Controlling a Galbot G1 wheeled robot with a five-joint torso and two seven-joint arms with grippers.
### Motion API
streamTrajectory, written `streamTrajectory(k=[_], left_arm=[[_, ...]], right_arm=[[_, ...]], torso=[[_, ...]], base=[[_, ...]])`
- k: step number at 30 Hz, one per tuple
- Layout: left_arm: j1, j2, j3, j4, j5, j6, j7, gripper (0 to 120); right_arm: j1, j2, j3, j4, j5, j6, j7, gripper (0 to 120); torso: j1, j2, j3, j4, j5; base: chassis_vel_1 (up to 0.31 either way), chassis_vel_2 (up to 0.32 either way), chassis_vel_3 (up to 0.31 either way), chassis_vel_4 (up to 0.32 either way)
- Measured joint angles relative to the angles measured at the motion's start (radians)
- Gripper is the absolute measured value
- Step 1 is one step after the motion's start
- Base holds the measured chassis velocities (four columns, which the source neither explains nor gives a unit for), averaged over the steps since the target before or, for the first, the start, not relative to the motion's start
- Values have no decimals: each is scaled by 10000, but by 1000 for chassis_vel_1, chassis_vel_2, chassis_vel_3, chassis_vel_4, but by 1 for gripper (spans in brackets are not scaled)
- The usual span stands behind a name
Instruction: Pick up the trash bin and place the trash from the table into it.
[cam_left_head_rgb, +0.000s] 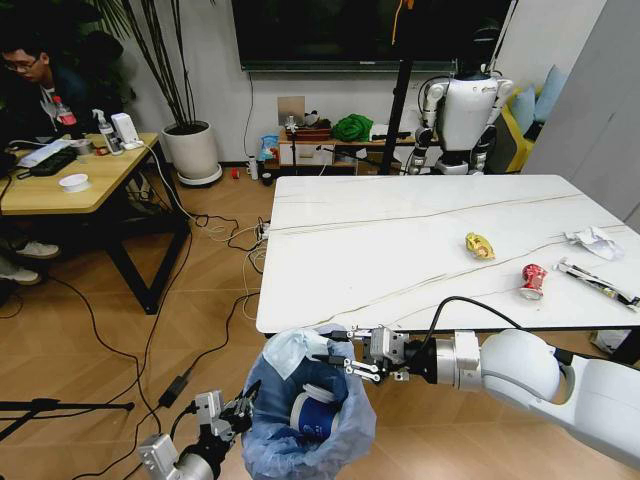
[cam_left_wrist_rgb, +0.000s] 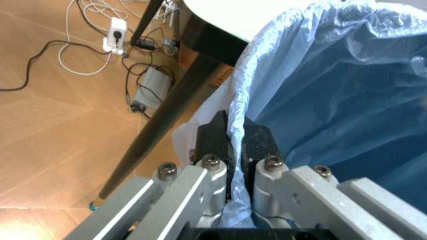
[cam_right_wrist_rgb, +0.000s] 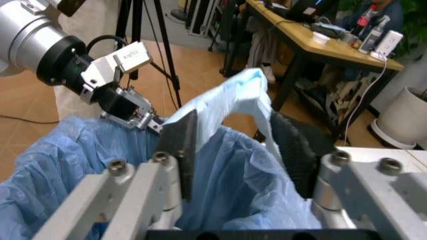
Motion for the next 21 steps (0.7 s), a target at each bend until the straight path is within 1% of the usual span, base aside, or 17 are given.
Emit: streamTrajectory(k=[1,2,3,4,5,7,8,9,11,12,13,15,16,21], left_arm=[[5,-11,-10,-9,-3,3,-3,0],[5,-11,-10,-9,-3,3,-3,0],[12,-21,-16,-18,-5,5,-5,0],[30,-49,-31,-29,-6,9,-10,0],[30,-49,-31,-29,-6,9,-10,0],[54,-101,-55,-34,-7,12,-15,0],[64,-111,-62,-44,-7,13,-16,0],[64,-111,-62,-44,-7,13,-16,0],[87,-129,-80,-74,-5,19,-21,0],[94,-142,-95,-86,-6,21,-28,0],[94,-142,-95,-86,-6,21,-28,0],[95,-157,-112,-121,-60,39,-81,0],[87,-157,-120,-125,-89,48,-104,0],[58,-195,-151,-136,-118,58,-128,0]], right_arm=[[1,-2,-3,-12,-8,23,-2,50],[1,-2,-3,-12,-8,23,-2,50],[2,-7,-4,-21,-22,44,-11,52],[-7,-14,-4,-47,-51,100,-33,56],[-7,-14,-4,-47,-51,100,-33,56],[-43,-37,-8,-52,-103,183,-48,70],[-52,-40,-7,-42,-112,193,-48,73],[-52,-40,-7,-42,-112,193,-48,73],[-120,-110,25,25,-122,217,-70,81],[-157,-136,43,56,-131,235,-101,88],[-157,-136,43,56,-131,235,-101,88],[-193,-139,70,108,-146,260,-157,97],[-214,-141,73,142,-150,263,-214,99],[-395,-226,59,222,-230,320,-463,100]], torso=[[0,0,0,0,-1],[0,0,0,0,-1],[0,0,0,0,-2],[0,0,0,-1,-2],[0,0,0,-1,-2],[0,0,0,0,-2],[0,0,0,0,-2],[0,0,0,0,-2],[0,0,0,0,-1],[0,0,0,0,-2],[0,0,0,0,-2],[0,0,0,-1,-1],[0,0,-1,0,-1],[0,0,-1,0,-1]], base=[[0,0,0,0],[0,0,0,0],[0,0,0,0],[0,0,0,0],[0,0,0,0],[0,0,0,0],[0,0,0,0],[0,0,0,0],[0,0,0,0],[0,0,0,0],[0,0,0,0],[0,0,0,0],[0,0,0,0],[0,0,0,0]])
